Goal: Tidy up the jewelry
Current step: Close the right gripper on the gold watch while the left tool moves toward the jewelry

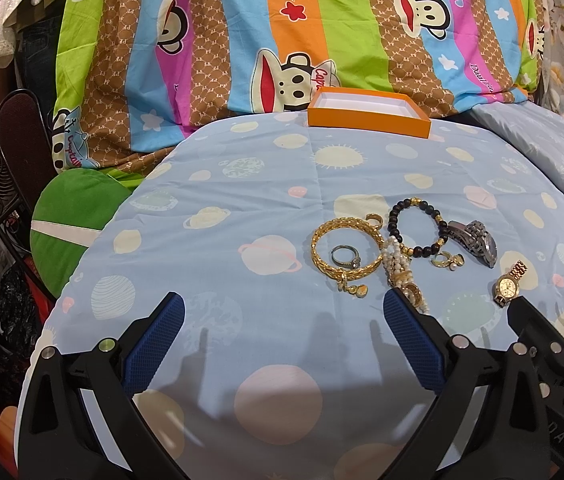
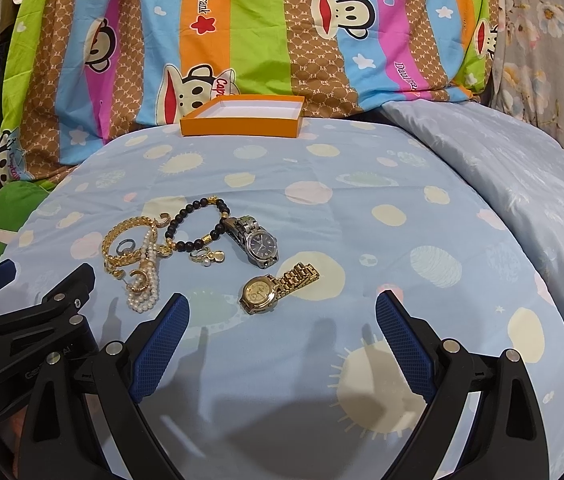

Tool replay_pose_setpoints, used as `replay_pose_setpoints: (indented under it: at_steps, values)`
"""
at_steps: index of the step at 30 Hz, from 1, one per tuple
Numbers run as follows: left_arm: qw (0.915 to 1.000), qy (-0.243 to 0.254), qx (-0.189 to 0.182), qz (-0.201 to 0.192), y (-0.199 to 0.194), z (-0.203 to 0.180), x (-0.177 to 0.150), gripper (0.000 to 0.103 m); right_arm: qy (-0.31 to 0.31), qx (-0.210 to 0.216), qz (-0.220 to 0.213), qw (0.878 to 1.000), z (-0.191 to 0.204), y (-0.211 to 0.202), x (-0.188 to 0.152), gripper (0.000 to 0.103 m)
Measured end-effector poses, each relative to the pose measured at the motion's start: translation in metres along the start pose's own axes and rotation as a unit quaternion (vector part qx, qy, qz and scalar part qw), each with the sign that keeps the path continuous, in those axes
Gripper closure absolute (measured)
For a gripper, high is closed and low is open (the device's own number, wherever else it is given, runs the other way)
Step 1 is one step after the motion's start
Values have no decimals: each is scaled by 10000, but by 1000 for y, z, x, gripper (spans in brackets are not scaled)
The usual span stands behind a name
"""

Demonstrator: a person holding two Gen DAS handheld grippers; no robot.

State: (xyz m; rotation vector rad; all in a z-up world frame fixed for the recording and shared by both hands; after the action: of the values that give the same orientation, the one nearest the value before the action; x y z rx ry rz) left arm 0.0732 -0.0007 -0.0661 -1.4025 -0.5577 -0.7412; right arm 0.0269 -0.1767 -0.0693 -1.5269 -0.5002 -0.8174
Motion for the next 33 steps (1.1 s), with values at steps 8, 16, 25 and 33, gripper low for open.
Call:
replay_pose_setpoints:
  at_steps: [8,16,25,33]
  values:
    - [9996,-270,-32,48,-4,11,6,6,678,-99,310,9972,-20,8,-11,10]
    - [9986,-500,29,173,6,28,5,5,888,-61,673,9938,-14,27,-12,31]
    - [9980,-542,-236,236,8,28,3,5,652,-339,718,9947,-1,38,-6,59]
    - [9953,-429,-782,375,8,11,-4,5,817,-128,667,9943,-8,34,-8,82]
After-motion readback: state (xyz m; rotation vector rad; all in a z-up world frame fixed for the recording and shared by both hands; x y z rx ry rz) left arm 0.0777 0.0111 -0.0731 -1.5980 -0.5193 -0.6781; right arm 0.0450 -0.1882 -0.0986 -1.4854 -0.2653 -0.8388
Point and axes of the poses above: each gripper's, at about its wrist camera, not at the fingertips, and y roughly the way its jaws point, z to its left, x to its top, the point moved 10 cm from there along y, roughly the way its jaws point, and after that the axes turned 1 degree about x, right-handed, at the moved point
